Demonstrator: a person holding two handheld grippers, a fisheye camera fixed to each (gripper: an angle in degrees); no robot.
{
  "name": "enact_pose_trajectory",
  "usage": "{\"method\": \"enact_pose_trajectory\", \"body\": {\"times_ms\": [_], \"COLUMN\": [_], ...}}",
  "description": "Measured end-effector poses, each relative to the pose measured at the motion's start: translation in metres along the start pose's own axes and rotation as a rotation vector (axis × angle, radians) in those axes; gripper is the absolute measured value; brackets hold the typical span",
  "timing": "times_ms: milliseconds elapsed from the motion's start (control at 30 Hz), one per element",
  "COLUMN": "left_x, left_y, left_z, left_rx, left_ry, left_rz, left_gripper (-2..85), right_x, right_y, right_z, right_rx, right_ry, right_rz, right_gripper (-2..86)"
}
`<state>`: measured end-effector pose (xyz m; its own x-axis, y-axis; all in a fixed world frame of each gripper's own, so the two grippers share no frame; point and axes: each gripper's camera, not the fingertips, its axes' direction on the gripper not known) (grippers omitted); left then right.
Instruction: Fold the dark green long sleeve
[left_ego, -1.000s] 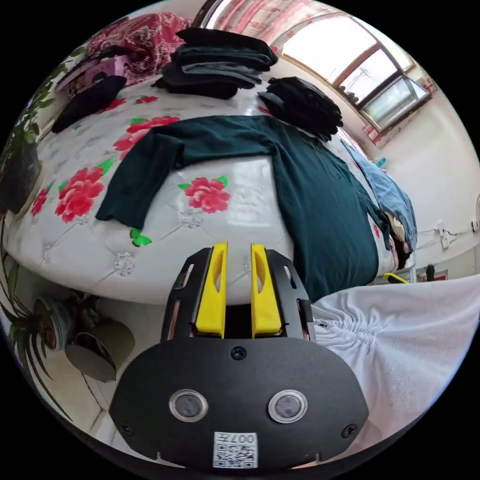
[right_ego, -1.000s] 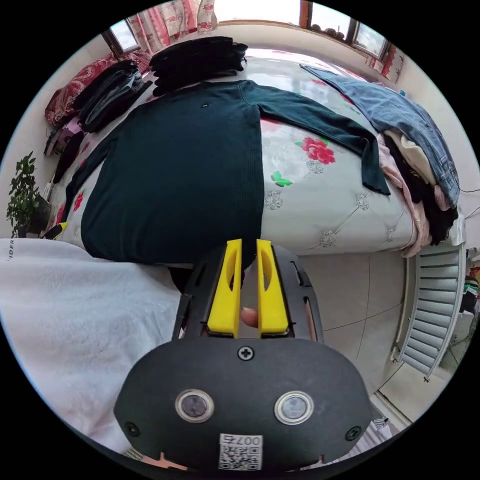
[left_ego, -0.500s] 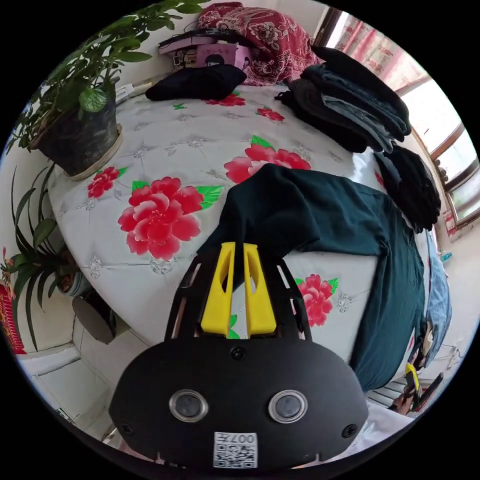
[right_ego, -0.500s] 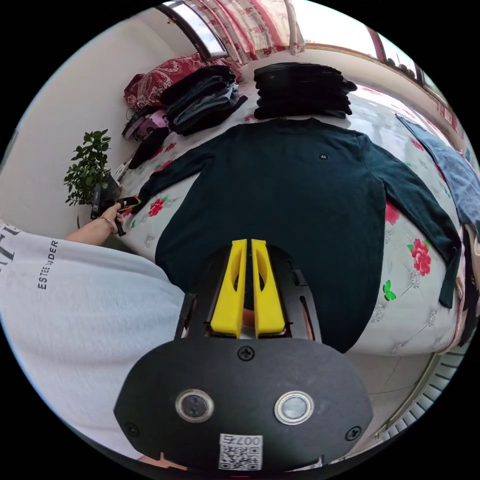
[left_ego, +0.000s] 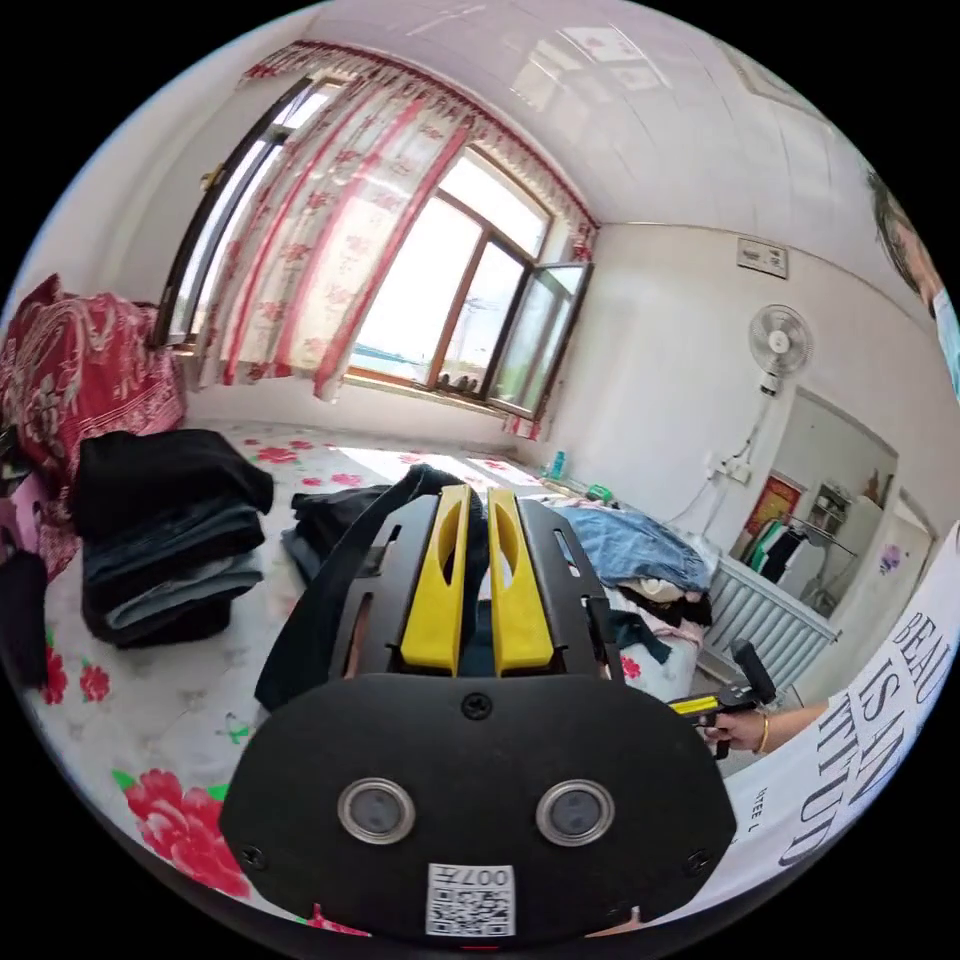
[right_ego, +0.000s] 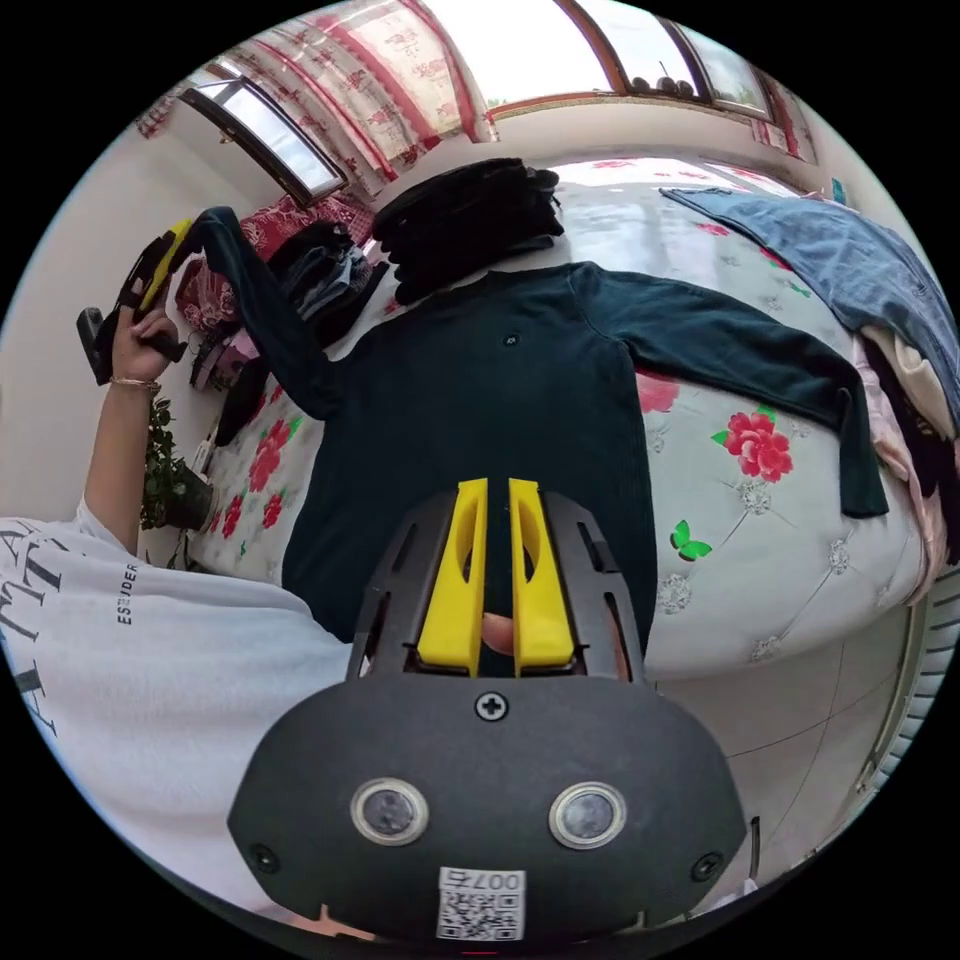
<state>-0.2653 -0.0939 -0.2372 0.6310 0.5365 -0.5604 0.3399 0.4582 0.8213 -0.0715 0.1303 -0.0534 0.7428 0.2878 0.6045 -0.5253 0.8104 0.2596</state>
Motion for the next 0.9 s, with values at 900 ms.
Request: {"method": "enact_pose_trajectory", "body": {"times_ms": [900], "left_x": [-0.018], "left_y": [0.314], "left_z": [0.130], "left_rx": [-0.832], "left_ry": [-0.704], "left_rz": [-0.516], "left_gripper": [10.5], "right_x": [0.255], "right_y": [-0.063], "right_z": [-0.023], "right_rx": [-0.046], "right_ry": [0.512], "right_rz": [0.360], "right_gripper": [12.3]}}
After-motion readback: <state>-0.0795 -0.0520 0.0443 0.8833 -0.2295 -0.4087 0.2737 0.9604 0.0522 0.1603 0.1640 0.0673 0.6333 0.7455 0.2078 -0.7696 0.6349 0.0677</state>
